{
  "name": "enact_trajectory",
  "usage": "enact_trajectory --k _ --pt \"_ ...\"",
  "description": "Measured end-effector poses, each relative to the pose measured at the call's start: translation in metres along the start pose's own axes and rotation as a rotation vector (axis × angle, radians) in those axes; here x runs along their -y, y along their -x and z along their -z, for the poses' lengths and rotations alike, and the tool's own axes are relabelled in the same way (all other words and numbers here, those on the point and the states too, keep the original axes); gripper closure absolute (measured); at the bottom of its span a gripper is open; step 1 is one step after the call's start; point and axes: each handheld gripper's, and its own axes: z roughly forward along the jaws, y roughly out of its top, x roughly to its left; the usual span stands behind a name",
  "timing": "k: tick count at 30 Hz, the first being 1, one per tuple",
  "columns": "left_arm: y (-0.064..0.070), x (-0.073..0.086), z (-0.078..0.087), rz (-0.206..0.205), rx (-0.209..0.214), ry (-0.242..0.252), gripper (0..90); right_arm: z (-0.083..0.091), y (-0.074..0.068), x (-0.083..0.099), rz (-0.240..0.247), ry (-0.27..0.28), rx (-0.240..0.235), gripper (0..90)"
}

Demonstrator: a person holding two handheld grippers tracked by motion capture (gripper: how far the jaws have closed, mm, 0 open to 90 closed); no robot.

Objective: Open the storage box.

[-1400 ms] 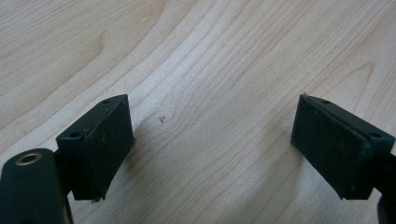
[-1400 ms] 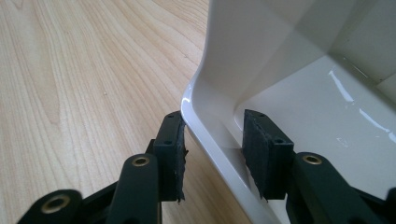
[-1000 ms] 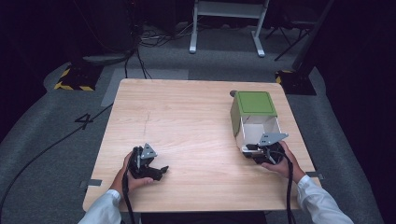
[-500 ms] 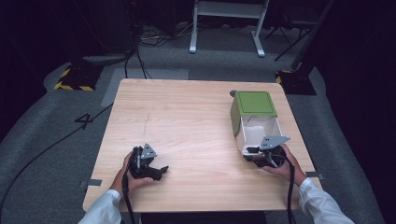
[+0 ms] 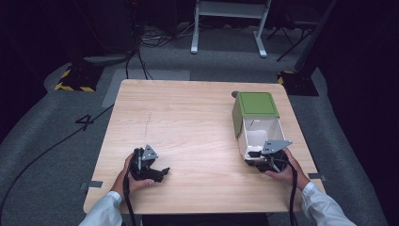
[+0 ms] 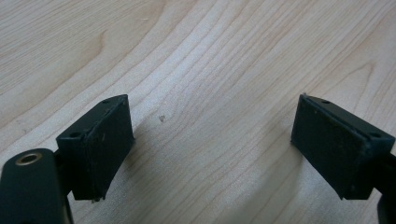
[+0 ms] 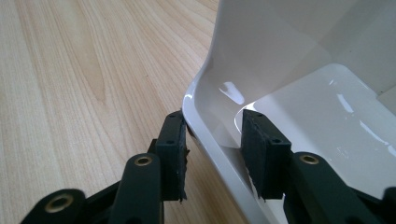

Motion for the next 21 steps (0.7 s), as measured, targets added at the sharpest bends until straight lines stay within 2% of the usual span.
enact_trajectory --k 12,20,21 --pt "0.0 0.0 0.0 0.001 0.0 0.0 13.0 0.001 -0.003 0.001 0.008 -0.008 -0.012 61.8" --pt "0.0 0.0 0.0 0.001 0.0 0.0 13.0 0.012 -0.002 -0.001 0.004 0.02 0.012 51.1" --pt "0.0 0.0 0.0 0.001 0.0 0.0 13.0 0.016 -0.002 -0.001 0.003 0.024 0.029 46.9"
